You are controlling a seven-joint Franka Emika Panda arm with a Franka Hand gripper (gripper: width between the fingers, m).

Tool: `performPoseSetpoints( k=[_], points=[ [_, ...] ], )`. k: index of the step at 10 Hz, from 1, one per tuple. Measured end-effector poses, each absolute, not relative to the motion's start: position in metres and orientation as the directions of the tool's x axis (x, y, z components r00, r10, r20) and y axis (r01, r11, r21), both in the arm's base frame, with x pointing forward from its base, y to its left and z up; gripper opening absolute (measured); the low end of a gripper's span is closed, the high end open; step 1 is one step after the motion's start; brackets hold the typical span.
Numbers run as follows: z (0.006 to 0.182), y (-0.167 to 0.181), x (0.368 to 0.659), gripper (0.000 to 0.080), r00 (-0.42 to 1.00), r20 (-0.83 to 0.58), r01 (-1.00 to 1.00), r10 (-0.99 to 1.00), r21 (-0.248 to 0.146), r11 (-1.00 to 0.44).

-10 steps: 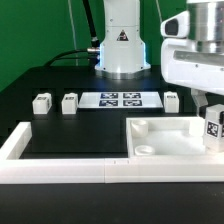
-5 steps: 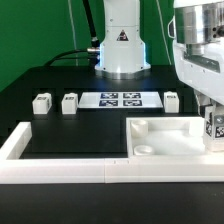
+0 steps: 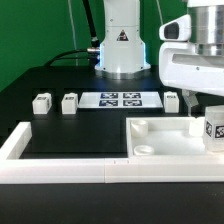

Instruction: Assemble square table

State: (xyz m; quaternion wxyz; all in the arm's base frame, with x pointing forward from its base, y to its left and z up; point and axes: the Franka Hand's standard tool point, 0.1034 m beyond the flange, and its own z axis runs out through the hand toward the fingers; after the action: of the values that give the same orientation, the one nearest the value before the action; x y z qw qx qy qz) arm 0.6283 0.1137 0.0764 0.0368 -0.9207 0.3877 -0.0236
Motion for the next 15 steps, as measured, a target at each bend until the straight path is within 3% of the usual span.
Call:
performPoseSetpoints(
  k=[2, 4, 6, 7, 8, 9, 10, 13, 15],
  points=[
    [0.0821, 0.1181, 0.6298, 0.0649, 0.909, 0.061, -0.410, -0.413, -0.055, -0.910],
    [0.0821, 0.1160, 0.6302, 0.0649, 0.976, 0.069, -0.205, -0.207, -0.041, -0.978],
    [0.0818, 0.1165, 0.6299, 0.0649, 0.970, 0.067, -0.232, -0.235, -0.044, -0.972],
    [0.0817, 0.1165, 0.6298, 0.0555, 0.965, 0.066, -0.250, -0.252, -0.046, -0.967],
    [0.0816, 0.1167, 0.6297, 0.0367, 0.948, 0.063, -0.310, -0.313, -0.050, -0.949],
    [0.0816, 0.1168, 0.6297, 0.0367, 0.931, 0.060, -0.358, -0.361, -0.054, -0.932],
    [0.0814, 0.1170, 0.6295, 0.0290, 0.905, 0.056, -0.420, -0.423, -0.058, -0.906],
    [0.0808, 0.1160, 0.6286, 0.0290, 0.778, 0.030, -0.625, -0.628, -0.070, -0.778],
    [0.0824, 0.1132, 0.6274, 0.0290, 0.515, -0.056, -0.856, -0.855, -0.067, -0.512]
  ],
)
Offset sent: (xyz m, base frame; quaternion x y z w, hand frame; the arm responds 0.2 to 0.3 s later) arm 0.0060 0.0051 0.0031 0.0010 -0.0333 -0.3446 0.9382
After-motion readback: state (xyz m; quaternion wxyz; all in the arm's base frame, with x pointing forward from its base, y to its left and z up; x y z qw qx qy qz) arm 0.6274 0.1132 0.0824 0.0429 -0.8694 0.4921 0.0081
